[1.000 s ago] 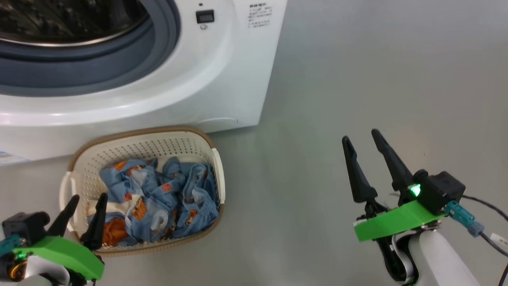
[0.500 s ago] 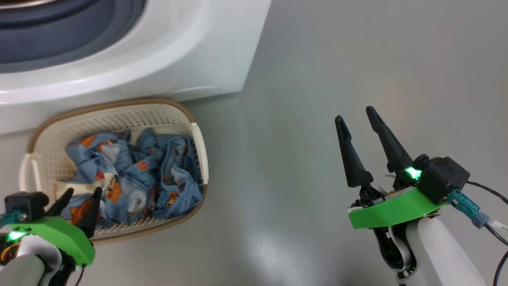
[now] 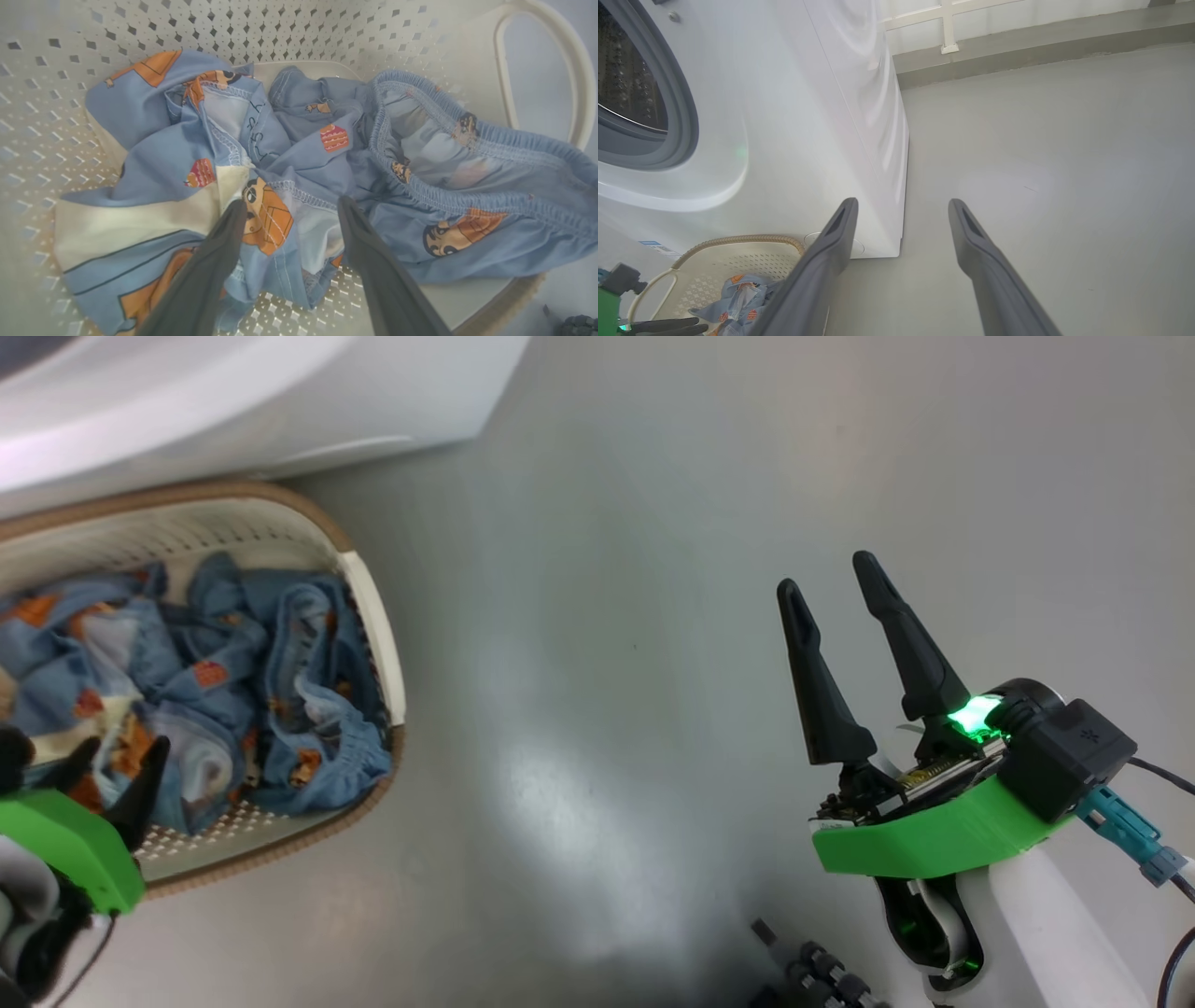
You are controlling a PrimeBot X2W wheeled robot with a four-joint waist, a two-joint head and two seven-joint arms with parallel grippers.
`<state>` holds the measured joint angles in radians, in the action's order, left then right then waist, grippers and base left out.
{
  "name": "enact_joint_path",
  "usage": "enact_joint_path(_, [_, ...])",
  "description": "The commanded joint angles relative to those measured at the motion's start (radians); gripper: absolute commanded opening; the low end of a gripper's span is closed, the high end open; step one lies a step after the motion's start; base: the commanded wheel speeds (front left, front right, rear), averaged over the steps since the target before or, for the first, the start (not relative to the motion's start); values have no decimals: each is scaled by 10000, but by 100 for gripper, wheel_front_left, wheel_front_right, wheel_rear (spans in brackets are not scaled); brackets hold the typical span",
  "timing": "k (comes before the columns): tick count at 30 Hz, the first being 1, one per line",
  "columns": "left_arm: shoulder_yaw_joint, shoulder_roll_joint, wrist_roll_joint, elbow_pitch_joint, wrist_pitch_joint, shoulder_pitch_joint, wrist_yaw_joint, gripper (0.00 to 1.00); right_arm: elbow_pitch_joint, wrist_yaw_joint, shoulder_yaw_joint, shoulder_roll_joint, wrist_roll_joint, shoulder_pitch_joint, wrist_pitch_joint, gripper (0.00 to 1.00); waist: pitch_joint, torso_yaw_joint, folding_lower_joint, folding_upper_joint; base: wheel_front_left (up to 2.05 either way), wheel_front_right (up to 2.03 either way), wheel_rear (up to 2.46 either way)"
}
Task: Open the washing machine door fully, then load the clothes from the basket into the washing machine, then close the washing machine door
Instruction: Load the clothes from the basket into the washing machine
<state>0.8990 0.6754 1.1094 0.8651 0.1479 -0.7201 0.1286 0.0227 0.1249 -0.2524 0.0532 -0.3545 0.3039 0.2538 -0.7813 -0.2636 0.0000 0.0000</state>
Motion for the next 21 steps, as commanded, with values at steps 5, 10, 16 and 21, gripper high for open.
enact_joint_path(5, [202, 790, 315, 236, 11, -527, 21, 100, 536, 58, -277, -30, -83, -7, 80, 100, -943, -453, 0, 0, 0, 0, 0])
enact_joint_path(10, [625, 1026, 461, 488, 91, -948, 21, 100, 733, 58, -389, -30, -124, 37, 80, 100, -1292, -602, 0, 0, 0, 0, 0])
enact_joint_path(16, [1053, 1254, 678, 863, -101, -1397, 21, 100, 938, 58, -492, -30, -150, 18, 80, 100, -1658, -823, 0, 0, 0, 0, 0])
enact_joint_path(21, [1373, 1323, 799, 1178, -267, -1707, 21, 100, 1123, 58, -472, -30, -154, -131, 80, 100, -1850, -967, 0, 0, 0, 0, 0])
